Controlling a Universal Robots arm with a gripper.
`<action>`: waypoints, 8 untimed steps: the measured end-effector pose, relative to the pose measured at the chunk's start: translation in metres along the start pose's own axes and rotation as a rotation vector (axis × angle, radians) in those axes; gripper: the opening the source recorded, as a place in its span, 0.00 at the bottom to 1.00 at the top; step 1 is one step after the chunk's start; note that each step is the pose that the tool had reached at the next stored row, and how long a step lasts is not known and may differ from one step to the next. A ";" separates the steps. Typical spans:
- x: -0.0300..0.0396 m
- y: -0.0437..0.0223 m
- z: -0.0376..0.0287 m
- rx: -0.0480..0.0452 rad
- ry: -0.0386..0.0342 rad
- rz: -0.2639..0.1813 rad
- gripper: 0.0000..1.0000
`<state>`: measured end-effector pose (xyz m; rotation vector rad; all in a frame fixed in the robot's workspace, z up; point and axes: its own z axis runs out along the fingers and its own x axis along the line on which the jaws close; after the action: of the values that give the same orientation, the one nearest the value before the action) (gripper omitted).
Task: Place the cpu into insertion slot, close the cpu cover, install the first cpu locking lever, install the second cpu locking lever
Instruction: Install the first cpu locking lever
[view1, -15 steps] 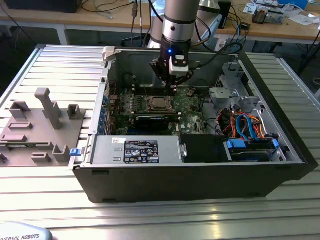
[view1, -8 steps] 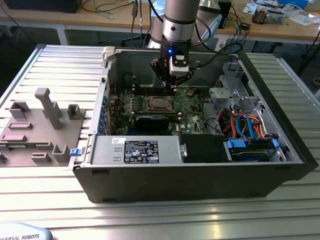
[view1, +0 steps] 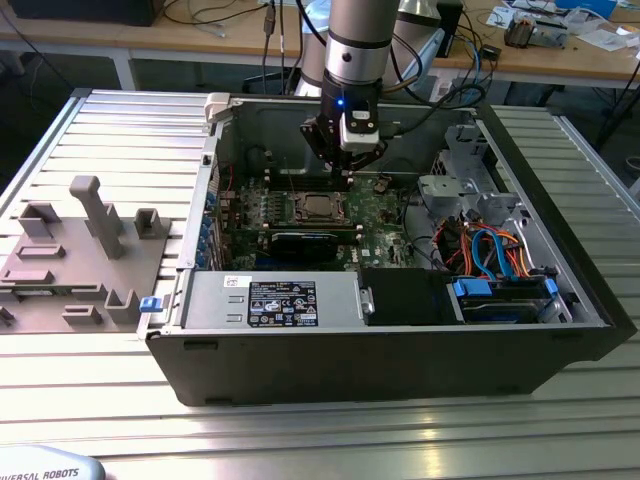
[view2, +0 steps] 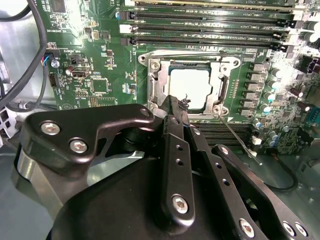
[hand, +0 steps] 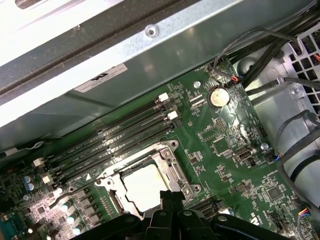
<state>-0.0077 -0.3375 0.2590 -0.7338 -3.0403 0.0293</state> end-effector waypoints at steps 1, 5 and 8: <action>0.0000 0.0000 0.0000 0.0000 0.0000 -0.002 0.11; 0.0000 0.0000 0.0000 0.0001 -0.0002 -0.008 0.11; 0.0000 0.0000 0.0000 0.0001 -0.0003 -0.012 0.11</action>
<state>-0.0077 -0.3375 0.2590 -0.7150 -3.0449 0.0295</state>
